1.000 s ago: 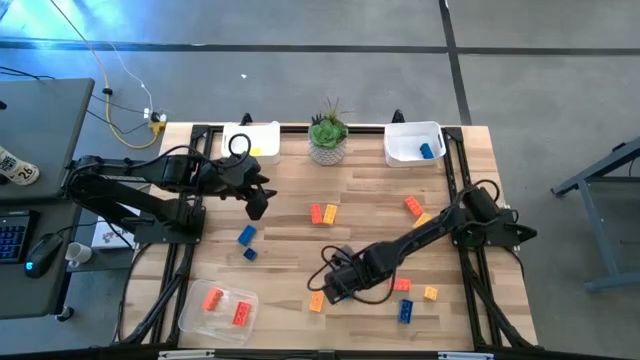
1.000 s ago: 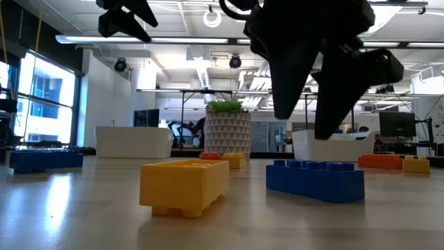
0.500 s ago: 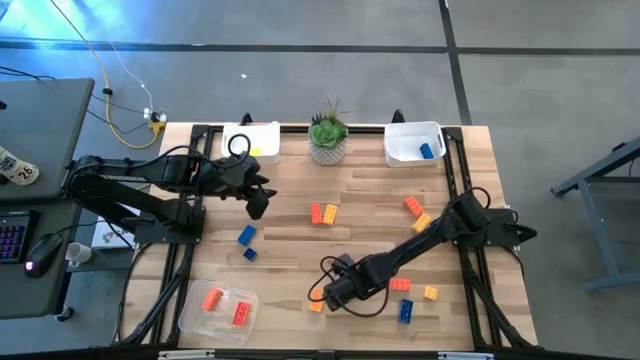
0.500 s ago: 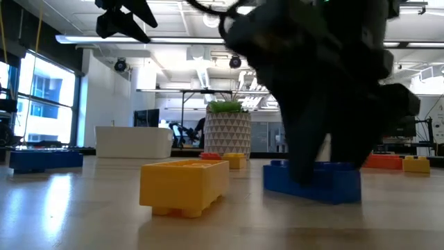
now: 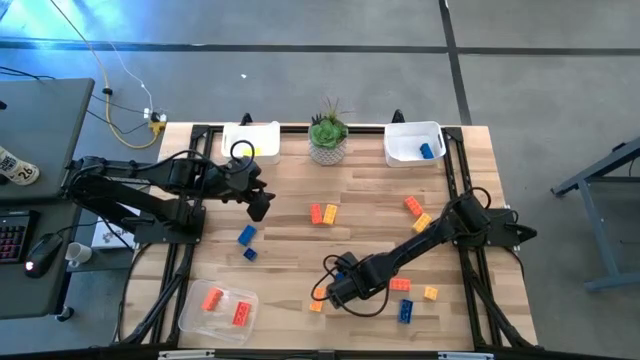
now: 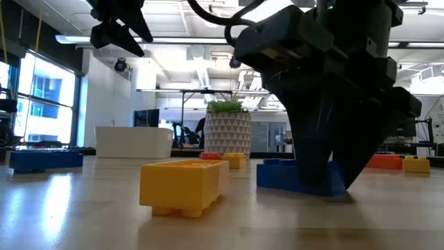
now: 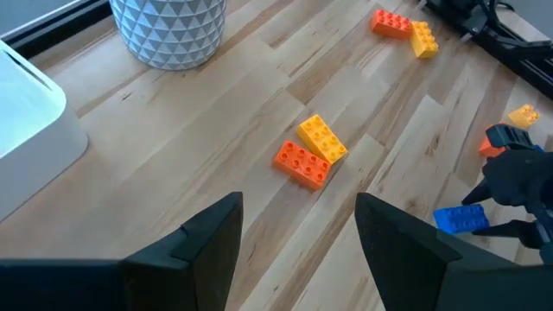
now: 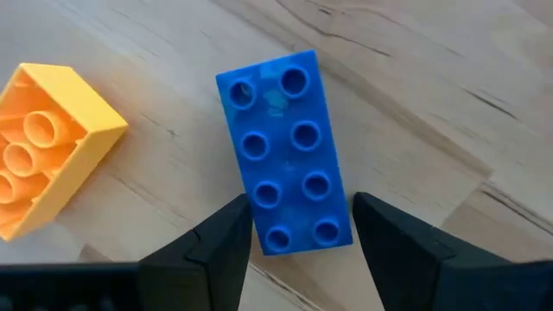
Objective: Sort & place blocks by color
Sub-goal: Put the blue game piece into the right white bin
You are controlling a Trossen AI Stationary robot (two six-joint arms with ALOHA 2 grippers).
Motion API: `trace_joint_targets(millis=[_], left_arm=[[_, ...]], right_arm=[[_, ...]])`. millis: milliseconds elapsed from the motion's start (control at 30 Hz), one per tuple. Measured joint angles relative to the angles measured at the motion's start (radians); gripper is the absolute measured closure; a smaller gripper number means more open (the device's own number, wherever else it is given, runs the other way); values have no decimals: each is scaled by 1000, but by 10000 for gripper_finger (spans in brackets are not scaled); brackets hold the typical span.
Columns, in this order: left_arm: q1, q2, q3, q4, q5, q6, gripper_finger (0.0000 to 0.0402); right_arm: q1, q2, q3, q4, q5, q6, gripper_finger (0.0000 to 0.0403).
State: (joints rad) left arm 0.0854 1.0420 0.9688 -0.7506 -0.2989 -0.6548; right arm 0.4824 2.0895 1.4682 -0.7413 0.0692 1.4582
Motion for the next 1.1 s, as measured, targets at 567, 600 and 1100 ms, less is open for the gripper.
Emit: trace_joint_targets(millis=[567, 600, 1100], left_arm=[[0, 0, 0, 0, 0, 38, 190], [0, 0, 0, 0, 0, 38, 190], [0, 0, 0, 0, -12, 166, 190]], right_arm=[[-45, -5, -4, -1, -46, -97, 292], [-50, -4, 3, -8, -49, -110, 292], [-246, 1, 191, -193, 109, -370, 292]])
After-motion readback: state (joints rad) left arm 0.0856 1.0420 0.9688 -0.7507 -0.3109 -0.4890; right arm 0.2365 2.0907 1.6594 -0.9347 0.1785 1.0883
